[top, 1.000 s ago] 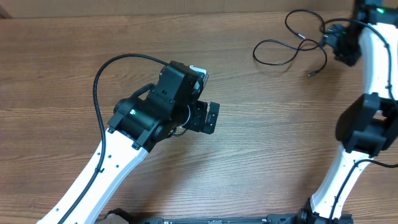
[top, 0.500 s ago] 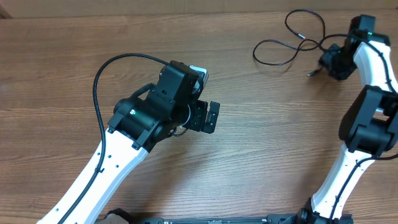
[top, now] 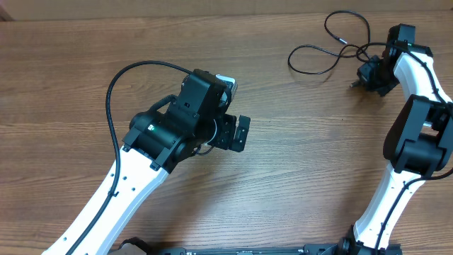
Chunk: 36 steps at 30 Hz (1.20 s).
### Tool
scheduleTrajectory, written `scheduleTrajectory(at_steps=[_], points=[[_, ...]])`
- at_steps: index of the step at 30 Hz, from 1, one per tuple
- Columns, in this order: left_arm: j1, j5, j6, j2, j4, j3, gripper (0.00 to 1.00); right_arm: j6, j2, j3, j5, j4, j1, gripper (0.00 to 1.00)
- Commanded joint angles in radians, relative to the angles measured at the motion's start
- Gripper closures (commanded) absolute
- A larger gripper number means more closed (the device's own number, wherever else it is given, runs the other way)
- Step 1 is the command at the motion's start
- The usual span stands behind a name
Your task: Untangle cables
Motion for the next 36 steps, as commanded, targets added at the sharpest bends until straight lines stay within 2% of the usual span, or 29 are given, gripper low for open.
scheduleTrajectory(at_steps=[1, 10, 16, 23, 29, 30, 31, 34, 36], points=[[0.003, 0.011, 0.000, 0.005, 0.004, 0.003, 0.00, 0.056, 0.006, -0.014, 0.032, 0.016, -0.002, 0.94], [0.003, 0.010, 0.000, 0.005, 0.005, 0.003, 0.00, 0.118, 0.006, -0.096, 0.031, 0.084, 0.007, 0.92], [0.003, 0.010, 0.000, 0.005, 0.006, 0.003, 0.01, 0.110, 0.006, -0.143, -0.070, 0.194, 0.016, 0.91], [0.003, 0.011, 0.000, 0.005, 0.000, 0.003, 0.00, 0.110, 0.006, -0.147, -0.077, 0.345, 0.087, 0.92], [0.003, 0.011, 0.000, 0.005, -0.002, 0.003, 0.00, 0.074, 0.006, -0.123, -0.205, 0.393, 0.110, 0.95], [0.003, 0.011, 0.000, 0.005, -0.005, 0.003, 0.00, 0.046, 0.003, -0.100, -0.211, 0.374, 0.104, 0.93], [0.003, 0.011, 0.000, 0.005, -0.010, 0.003, 0.01, 0.024, -0.001, -0.072, -0.211, 0.347, 0.095, 0.82], [0.003, 0.011, 0.000, 0.005, -0.024, 0.003, 0.01, 0.006, -0.023, 0.021, -0.212, 0.243, 0.064, 0.61], [0.003, 0.020, 0.000, 0.005, -0.035, 0.003, 0.00, -0.002, -0.040, 0.098, -0.212, 0.151, 0.039, 0.57]])
